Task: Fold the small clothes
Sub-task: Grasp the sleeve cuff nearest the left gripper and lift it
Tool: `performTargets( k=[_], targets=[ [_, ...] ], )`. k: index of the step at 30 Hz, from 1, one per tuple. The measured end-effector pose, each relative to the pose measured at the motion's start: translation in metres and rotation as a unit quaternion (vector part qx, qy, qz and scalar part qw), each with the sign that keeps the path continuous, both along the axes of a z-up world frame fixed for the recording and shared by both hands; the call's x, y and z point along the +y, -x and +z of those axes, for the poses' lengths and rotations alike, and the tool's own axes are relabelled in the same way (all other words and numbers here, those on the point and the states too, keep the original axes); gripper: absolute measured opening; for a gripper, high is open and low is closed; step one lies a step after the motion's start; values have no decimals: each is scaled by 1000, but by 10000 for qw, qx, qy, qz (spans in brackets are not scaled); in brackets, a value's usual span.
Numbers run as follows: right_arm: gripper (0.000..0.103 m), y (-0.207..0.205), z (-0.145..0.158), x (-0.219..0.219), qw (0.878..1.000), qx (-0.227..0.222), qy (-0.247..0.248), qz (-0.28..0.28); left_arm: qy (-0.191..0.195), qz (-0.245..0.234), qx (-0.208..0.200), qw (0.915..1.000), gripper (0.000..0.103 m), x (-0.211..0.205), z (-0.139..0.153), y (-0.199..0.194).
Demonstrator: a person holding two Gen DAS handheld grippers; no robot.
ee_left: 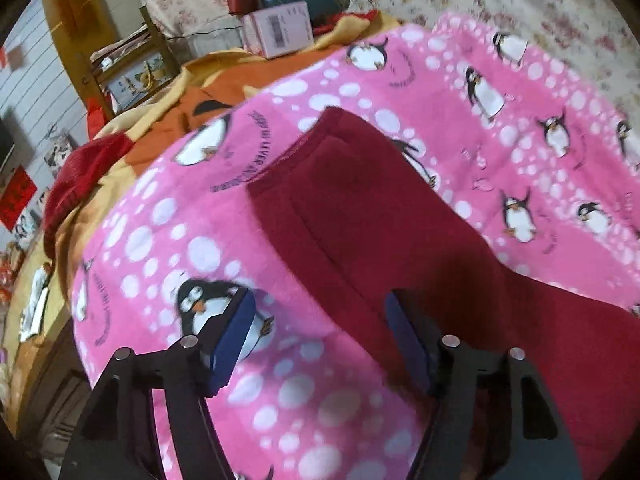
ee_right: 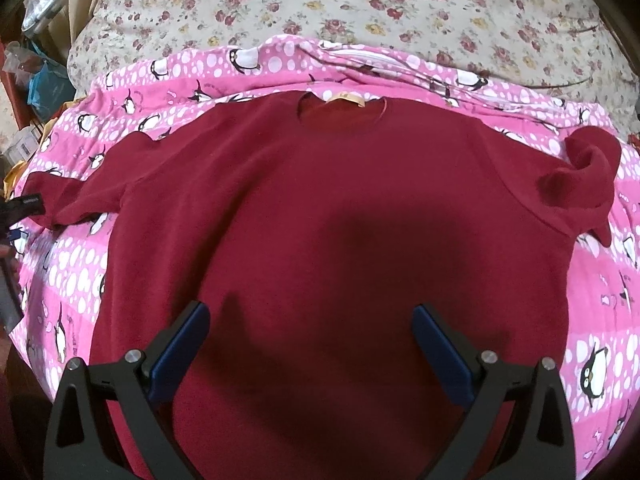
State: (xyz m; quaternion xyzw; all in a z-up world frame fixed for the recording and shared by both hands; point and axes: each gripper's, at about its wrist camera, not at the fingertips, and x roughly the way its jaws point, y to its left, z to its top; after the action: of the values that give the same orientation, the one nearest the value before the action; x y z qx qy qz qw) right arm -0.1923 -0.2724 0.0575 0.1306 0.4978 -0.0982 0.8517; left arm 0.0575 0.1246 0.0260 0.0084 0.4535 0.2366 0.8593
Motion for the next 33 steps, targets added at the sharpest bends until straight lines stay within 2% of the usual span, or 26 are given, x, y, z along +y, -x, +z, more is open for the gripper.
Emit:
performTargets(
  k=[5, 7, 8, 9, 11, 14, 18, 20, 21, 25, 27, 30, 33],
  targets=[
    [103, -2, 0, 1, 10000, 43, 50, 42, 69, 83, -234, 9997, 45, 4, -2, -8],
    [103, -2, -2, 2, 9999, 65, 84, 80, 115, 46, -358, 9993, 29, 4, 0, -10],
    [103, -3, -2, 2, 9998, 87, 120, 107, 116, 20, -379, 9992, 9, 4, 2, -10],
    [103, -3, -3, 3, 9998, 90, 137, 120, 253, -64, -405, 9988, 0, 5, 4, -11],
    [103, -2, -3, 3, 9997, 82, 157, 139, 992, -425, -460, 9931, 0, 7, 9, -11],
    [103, -1, -1, 0, 9999, 41, 71, 114, 1347, -894, -623, 9849, 0, -11, 29, -1],
    [103, 3, 2, -10, 10000, -37, 4, -10, 1731, -1733, -881, 9655, 0, -58, 66, 24],
    [103, 6, 4, -18, 9999, -76, -36, -107, 1949, -2160, -978, 9517, 0, -86, 83, 38],
    [103, 8, 6, -22, 9998, -98, -67, -149, 2081, -2431, -1014, 9420, 0, -106, 93, 47],
    [103, 15, 12, -38, 9992, -188, -108, -342, 2405, -3165, -1003, 9121, 0, -168, 114, 77],
    [103, 19, 15, -47, 9987, -233, -138, -437, 2567, -3517, -883, 8959, 0, -204, 117, 92],
    [103, 25, 19, -60, 9980, -286, -150, -550, 2651, -3893, -620, 8800, 0, -248, 104, 112],
    [103, 30, 21, -72, 9974, -301, -135, -645, 2688, -4084, -292, 8718, 0, -283, 80, 125]
  ],
)
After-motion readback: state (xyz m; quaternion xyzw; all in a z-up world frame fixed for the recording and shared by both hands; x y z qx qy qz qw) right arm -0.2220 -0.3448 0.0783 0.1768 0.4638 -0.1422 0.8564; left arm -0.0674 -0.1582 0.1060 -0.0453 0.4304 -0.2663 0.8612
